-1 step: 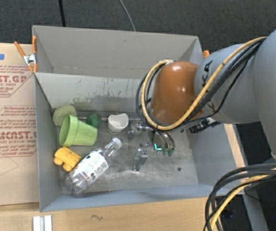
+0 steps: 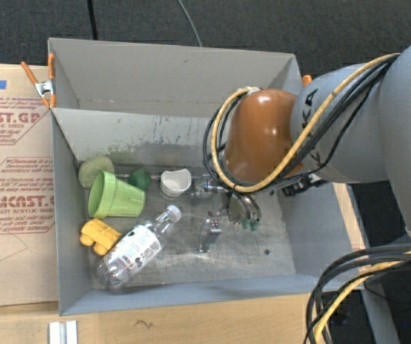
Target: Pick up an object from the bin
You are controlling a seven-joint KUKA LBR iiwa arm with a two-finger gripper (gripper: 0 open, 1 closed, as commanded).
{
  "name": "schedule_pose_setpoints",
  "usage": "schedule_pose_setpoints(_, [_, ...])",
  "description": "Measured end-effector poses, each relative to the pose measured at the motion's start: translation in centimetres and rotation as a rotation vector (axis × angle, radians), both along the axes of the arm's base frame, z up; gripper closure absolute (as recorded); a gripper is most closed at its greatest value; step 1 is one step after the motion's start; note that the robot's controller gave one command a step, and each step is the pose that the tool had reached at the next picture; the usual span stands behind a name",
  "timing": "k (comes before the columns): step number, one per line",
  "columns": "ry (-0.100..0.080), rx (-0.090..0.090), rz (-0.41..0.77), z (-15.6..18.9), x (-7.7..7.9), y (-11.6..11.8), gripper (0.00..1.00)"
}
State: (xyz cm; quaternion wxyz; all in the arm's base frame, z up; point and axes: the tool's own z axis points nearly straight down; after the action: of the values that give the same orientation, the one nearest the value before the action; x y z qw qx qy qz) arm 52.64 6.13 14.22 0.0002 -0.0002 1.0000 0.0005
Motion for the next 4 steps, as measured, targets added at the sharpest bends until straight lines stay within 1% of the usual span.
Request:
schedule_pose_setpoints(1, [-0.007, -0.002, 0.189, -4.5, 0.2, 5.2, 0.00])
schedule_pose_setpoints(2, [0.004, 0.000, 0.252, -5.1, 0.9, 7.7, 0.00])
schedule_pose_setpoints(3, [0.001, -0.003, 0.446, -3.4, -0.1, 10.5, 0.00])
schedule_pose_setpoints(4, [0.009, -0.008, 0.473, -7.0, 0.1, 10.7, 0.00])
